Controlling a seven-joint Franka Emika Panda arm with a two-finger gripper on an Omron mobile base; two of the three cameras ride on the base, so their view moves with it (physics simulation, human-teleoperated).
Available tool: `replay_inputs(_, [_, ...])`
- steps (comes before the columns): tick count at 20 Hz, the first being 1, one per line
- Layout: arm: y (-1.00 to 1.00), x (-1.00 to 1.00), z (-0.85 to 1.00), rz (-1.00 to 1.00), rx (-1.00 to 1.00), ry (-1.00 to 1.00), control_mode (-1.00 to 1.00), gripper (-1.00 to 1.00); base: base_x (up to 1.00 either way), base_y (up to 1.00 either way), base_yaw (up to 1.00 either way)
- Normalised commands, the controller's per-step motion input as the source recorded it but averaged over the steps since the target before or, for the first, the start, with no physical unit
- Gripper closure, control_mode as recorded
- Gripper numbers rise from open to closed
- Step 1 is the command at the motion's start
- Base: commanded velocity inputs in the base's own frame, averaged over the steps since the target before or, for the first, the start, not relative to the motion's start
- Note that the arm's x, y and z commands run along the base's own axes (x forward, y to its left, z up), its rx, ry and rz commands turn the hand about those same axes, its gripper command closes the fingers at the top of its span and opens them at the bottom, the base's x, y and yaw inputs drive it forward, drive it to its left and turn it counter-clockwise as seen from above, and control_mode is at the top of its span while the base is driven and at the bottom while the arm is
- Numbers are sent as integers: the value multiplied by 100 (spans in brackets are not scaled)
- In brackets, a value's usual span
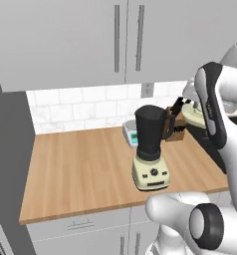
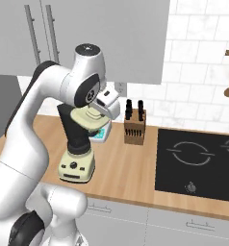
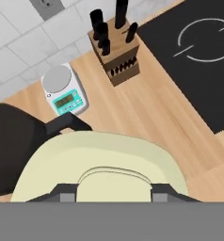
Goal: Close the lid blender by securely placing the lid on top.
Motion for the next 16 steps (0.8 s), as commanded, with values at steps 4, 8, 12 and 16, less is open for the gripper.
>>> replay_inputs(4, [46, 12, 5, 0, 0, -1, -100, 100, 0, 0, 0])
replay_inputs(8, [46, 18, 10, -2, 0, 0, -100, 100, 0, 0, 0])
replay_inputs(12, [44, 27, 12, -3, 0, 0, -100, 100, 0, 0, 0])
replay_inputs(16, [32, 30, 2, -4, 0, 0, -100, 100, 0, 0, 0])
